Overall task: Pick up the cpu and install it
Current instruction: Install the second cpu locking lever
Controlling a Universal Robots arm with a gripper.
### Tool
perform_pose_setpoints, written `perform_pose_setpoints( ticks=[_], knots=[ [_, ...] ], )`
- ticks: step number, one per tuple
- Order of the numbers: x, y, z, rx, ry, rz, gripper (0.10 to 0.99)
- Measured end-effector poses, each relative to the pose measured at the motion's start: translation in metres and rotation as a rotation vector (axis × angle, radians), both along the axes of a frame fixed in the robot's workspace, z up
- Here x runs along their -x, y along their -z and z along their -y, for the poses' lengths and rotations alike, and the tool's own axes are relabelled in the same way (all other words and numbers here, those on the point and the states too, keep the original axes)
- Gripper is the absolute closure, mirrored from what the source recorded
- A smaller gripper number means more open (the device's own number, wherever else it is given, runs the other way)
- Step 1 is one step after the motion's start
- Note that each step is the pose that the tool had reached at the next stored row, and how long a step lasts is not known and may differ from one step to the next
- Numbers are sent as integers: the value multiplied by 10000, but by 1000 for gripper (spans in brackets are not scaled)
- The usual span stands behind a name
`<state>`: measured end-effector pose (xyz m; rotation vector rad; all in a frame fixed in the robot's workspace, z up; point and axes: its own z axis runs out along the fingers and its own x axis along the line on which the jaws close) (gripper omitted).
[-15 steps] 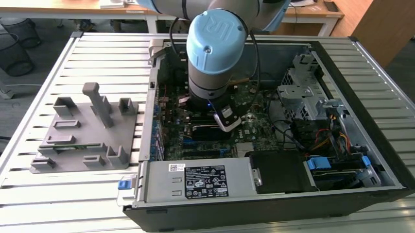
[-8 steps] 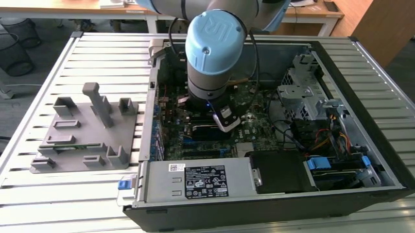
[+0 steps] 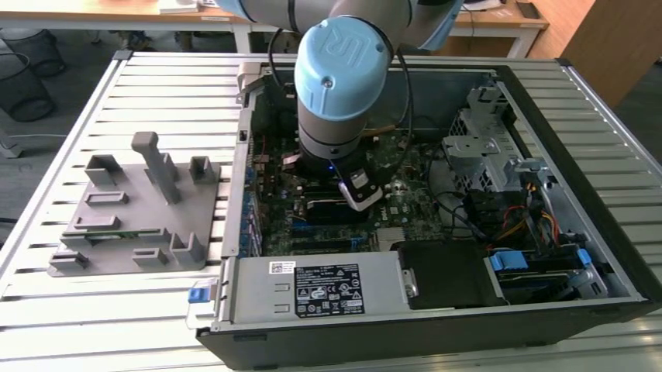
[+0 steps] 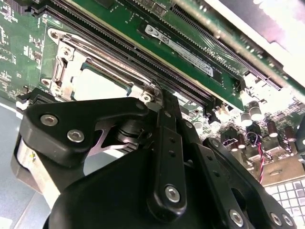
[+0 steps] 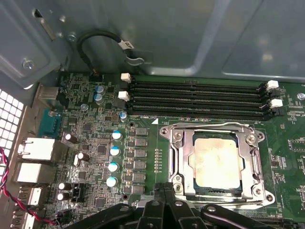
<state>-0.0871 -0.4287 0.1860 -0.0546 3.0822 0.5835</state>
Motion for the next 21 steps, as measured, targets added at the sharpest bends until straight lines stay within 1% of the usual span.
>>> perform_pose_setpoints(
  ticks=[2,6,13,21],
  knots=[
    [0,-8,-2,-35,1,4,980],
    [1,-42,0,-45,-1,0,980],
    [1,-176,0,-54,-1,0,980],
    [1,-313,0,-194,-1,0,980]
  ],
)
